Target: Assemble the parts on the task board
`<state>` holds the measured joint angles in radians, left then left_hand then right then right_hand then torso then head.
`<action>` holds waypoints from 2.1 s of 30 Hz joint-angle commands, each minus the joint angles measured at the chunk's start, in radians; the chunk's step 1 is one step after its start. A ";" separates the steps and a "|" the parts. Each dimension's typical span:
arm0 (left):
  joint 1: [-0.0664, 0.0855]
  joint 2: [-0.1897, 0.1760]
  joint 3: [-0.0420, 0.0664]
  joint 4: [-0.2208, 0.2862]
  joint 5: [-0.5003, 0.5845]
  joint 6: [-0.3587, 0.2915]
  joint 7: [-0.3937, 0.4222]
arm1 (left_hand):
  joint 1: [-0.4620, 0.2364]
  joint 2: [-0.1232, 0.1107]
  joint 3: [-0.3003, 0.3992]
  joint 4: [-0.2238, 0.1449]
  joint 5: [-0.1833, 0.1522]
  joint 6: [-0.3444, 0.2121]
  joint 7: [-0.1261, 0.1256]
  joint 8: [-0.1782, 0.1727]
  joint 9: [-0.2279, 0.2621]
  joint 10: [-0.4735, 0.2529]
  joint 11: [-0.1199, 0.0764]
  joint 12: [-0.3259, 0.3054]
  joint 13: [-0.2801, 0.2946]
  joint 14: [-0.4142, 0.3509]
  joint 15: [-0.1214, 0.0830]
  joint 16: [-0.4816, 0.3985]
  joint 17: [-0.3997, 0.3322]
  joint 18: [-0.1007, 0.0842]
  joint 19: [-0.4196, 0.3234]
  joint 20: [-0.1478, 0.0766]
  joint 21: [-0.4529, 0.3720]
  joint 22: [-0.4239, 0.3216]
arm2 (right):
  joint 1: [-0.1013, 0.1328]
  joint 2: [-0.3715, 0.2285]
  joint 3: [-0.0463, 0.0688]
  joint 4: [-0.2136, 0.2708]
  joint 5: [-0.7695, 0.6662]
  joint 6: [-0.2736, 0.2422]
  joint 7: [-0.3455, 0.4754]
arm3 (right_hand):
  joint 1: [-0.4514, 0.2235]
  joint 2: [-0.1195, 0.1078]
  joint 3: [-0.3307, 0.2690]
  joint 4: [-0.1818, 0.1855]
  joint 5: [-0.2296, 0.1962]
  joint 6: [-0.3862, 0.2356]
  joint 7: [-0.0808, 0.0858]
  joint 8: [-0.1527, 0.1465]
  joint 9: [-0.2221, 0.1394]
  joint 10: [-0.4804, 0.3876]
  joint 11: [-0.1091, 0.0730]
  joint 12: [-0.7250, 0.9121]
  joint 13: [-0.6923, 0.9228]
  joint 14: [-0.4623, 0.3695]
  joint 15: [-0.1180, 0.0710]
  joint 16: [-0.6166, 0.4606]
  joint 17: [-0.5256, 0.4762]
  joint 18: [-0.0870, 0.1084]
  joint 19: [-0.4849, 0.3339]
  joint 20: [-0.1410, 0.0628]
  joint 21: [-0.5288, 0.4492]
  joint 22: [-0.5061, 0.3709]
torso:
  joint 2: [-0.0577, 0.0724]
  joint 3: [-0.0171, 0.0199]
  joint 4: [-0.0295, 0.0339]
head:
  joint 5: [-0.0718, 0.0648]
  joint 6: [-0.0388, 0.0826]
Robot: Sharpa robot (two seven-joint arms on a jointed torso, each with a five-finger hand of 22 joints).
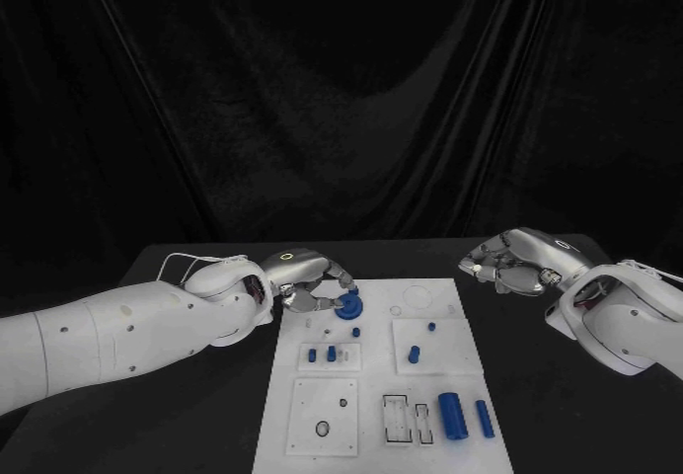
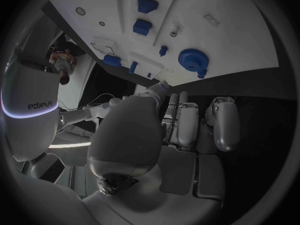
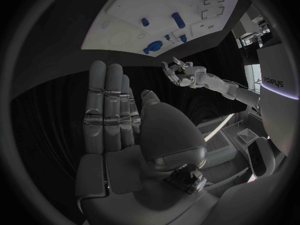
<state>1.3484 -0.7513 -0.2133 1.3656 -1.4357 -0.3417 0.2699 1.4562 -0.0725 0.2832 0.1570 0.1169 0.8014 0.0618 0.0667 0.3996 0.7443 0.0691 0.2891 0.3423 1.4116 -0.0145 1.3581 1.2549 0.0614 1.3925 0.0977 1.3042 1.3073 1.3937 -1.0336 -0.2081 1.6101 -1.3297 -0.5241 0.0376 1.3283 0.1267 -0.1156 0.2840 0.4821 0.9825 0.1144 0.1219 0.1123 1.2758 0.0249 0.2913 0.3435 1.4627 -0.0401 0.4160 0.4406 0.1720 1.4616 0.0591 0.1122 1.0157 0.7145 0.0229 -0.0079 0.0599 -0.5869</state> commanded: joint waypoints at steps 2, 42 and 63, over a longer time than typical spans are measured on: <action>-0.009 0.015 0.001 -0.013 -0.146 -0.001 0.011 | -0.006 -0.010 -0.004 -0.012 -0.016 -0.003 -0.017 -0.003 -0.016 0.001 -0.011 -0.005 -0.019 0.000 -0.008 -0.005 -0.003 0.005 0.003 -0.008 -0.009 0.174 | 0.002 0.002 0.001 0.002 -0.002 -0.008 -0.003 | 0.002 -0.007 0.006 0.001 -0.006 -0.004 -0.006 -0.005 -0.002 0.007 -0.003 -0.004 -0.001 0.038 -0.006 0.007 -0.001 0.010 0.013 -0.002 0.002 0.000 | 0.000 0.0012 -0.0004 | 0.001 -0.009; -0.086 0.136 0.001 -0.113 -0.251 0.017 0.017 | -0.037 -0.011 -0.030 -0.033 -0.042 0.069 -0.010 0.011 -0.084 0.166 -0.024 0.113 -0.023 0.015 -0.018 0.019 0.014 0.001 0.022 -0.017 0.001 0.182 | -0.004 0.005 0.001 -0.008 -0.002 0.028 0.002 | 0.014 -0.008 0.013 0.000 -0.002 -0.003 -0.007 -0.005 -0.001 0.010 -0.003 -0.011 -0.003 0.044 -0.008 0.023 0.000 0.010 0.021 -0.005 0.005 0.003 | -0.001 0.0015 -0.0019 | 0.008 -0.058; -0.099 0.152 0.001 -0.136 -0.251 0.012 0.034 | 0.022 0.017 0.033 -0.087 0.008 0.223 0.019 0.053 -0.094 0.298 -0.046 0.116 -0.030 -0.005 -0.036 -0.027 -0.060 -0.002 0.033 -0.035 0.010 0.185 | -0.010 0.001 0.000 -0.011 -0.002 0.037 0.003 | 0.015 -0.009 0.015 0.001 0.001 0.000 -0.007 -0.004 -0.001 0.014 -0.003 -0.012 -0.002 0.045 -0.009 0.031 0.003 0.009 0.023 -0.005 0.008 0.006 | -0.001 0.0012 -0.0017 | 0.007 -0.079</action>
<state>1.2535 -0.6013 -0.2116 1.2312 -1.6843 -0.3289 0.2851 1.4675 -0.0585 0.3125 0.0727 0.1254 1.0186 0.0797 0.1162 0.3062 1.0371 0.0226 0.4088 0.3156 1.4126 -0.0515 1.3352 1.1995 0.0614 1.4247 0.0658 1.3162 1.3073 1.3867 -1.0310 -0.2084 1.5996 -1.3296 -0.4944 0.0396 1.3370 0.1182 -0.1074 0.2869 0.4784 0.9788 0.1107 0.1220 0.1117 1.2829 0.0250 0.2836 0.3419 1.4661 -0.0437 0.4420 0.4418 0.1720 1.4616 0.0591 0.1162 1.0206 0.7134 0.0245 -0.0098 0.0669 -0.6651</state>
